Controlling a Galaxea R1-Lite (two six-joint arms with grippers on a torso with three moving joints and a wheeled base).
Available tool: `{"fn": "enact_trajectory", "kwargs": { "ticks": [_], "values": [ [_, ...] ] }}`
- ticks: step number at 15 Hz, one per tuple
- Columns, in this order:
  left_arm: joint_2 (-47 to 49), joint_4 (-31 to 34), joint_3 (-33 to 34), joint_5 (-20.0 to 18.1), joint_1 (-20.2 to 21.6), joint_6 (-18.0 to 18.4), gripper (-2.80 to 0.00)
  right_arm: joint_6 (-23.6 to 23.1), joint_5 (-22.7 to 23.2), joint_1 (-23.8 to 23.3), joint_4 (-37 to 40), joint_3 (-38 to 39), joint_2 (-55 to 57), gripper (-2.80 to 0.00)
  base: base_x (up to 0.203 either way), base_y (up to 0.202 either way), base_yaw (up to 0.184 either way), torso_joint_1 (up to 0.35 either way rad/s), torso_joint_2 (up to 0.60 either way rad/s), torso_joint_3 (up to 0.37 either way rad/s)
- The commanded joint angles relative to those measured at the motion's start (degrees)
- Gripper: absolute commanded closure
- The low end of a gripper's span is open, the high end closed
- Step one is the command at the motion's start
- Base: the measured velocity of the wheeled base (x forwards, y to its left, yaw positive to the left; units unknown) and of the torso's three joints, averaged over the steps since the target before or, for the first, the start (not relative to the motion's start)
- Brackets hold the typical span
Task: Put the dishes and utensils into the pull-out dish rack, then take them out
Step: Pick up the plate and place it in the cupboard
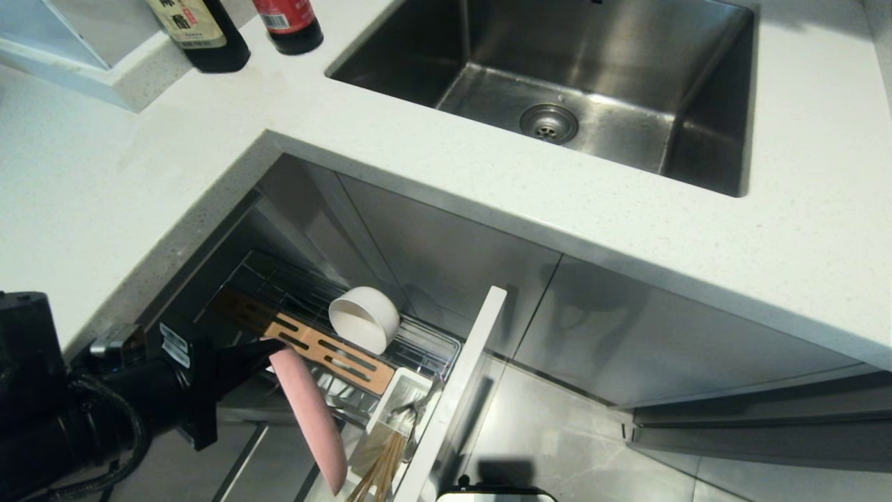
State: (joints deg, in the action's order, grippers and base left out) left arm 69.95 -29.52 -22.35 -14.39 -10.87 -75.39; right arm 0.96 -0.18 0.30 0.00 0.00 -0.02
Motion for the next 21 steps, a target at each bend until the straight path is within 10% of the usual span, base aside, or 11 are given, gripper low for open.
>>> {"fn": "enact_trajectory", "kwargs": {
  "ticks": [1,10,15,21],
  "values": [
    [-0.9,-1.2,-0.3,0.0,-0.2,0.3,0.0,0.0,0.0,0.0,0.0,0.1,0.0,0.0,0.0,0.0,0.0,0.0,0.0,0.0],
    [-0.4,-2.2,-0.1,0.1,0.9,4.5,0.0,0.0,0.0,0.0,0.0,0.1,0.0,0.0,0.0,0.0,0.0,0.0,0.0,0.0],
    [0.1,-7.0,-0.2,0.8,3.3,-6.8,0.0,0.0,0.0,0.0,0.0,0.1,0.0,0.0,0.0,0.0,0.0,0.0,0.0,0.0],
    [-0.1,-7.1,0.0,0.9,3.3,-7.8,0.0,0.0,0.0,0.0,0.0,0.1,0.0,0.0,0.0,0.0,0.0,0.0,0.0,0.0]
  ]
}}
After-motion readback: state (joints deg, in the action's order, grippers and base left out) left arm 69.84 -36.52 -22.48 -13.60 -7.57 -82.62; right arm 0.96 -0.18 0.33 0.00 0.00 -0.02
